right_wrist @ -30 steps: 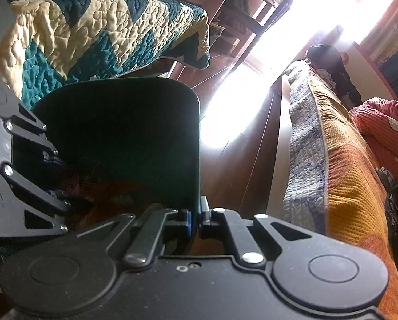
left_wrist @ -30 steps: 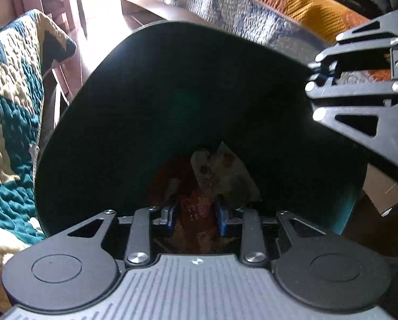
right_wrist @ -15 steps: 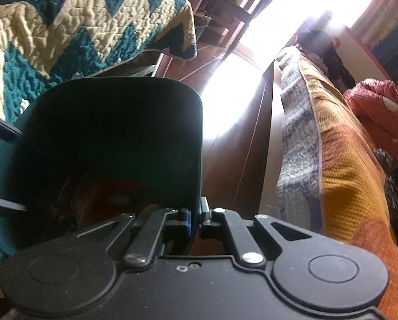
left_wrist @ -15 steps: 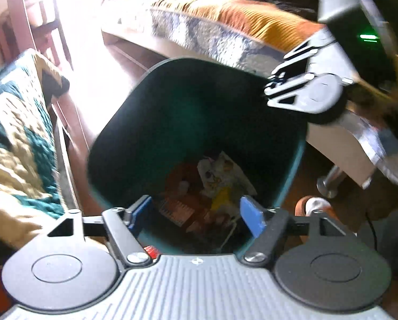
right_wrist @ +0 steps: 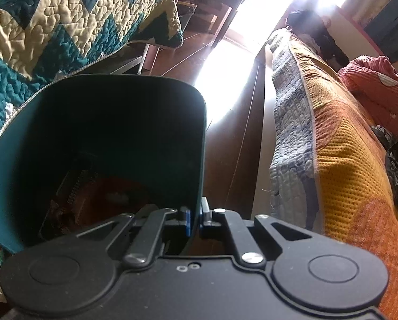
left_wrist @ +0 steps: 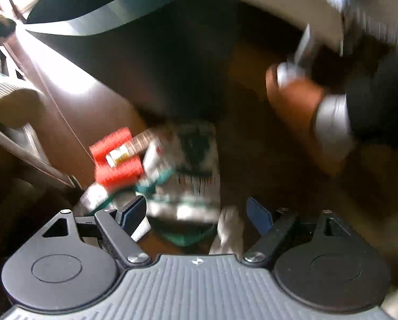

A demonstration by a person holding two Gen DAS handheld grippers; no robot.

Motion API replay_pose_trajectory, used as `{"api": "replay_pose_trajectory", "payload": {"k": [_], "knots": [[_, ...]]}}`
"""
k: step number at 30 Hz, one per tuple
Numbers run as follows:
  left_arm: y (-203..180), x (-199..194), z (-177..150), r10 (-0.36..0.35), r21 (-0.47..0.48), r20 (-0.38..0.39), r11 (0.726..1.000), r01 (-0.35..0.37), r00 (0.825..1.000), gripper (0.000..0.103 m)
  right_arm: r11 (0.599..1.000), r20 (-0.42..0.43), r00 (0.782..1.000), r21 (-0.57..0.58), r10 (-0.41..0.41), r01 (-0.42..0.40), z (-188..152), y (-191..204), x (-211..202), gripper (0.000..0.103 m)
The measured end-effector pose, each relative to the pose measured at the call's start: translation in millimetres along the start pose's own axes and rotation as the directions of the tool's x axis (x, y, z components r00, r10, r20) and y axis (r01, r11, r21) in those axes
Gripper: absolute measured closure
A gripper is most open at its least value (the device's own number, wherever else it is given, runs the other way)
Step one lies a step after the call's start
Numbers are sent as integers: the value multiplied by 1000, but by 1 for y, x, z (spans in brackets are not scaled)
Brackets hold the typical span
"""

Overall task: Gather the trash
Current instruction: 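Grasp the white crumpled tissue from the pile with the left tool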

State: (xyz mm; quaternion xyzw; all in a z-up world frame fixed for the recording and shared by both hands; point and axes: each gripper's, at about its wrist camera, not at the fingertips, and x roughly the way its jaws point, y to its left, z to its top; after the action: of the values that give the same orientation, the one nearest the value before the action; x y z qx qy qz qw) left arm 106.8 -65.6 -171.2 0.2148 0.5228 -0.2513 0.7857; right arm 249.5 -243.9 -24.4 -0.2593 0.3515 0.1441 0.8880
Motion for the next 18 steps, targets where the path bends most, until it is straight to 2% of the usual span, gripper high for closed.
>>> {"api": "replay_pose_trajectory", "payload": {"k": [5, 9, 14, 16, 18], "knots": [[-28, 54, -22, -1, 102, -101, 995, 11, 995, 21, 1000, 3, 1000, -3, 3, -3, 0, -1, 0, 98], [-42, 80, -22, -30, 72, -132, 997, 39, 991, 21, 1000, 0, 1000, 3, 4, -4, 1, -1, 0, 98], [-59, 116, -20, 21, 74, -173, 997, -8, 985, 22, 1000, -4, 1000, 9, 2, -2, 0, -2, 1, 98], [-62, 124, -20, 24, 58, -192, 998, -13, 981, 34, 1000, -5, 1000, 13, 3, -3, 0, -3, 1, 98], [-65, 129, -20, 32, 39, -214, 999, -24, 976, 59, 1000, -4, 1000, 14, 3, -2, -1, -4, 1, 98]]}}
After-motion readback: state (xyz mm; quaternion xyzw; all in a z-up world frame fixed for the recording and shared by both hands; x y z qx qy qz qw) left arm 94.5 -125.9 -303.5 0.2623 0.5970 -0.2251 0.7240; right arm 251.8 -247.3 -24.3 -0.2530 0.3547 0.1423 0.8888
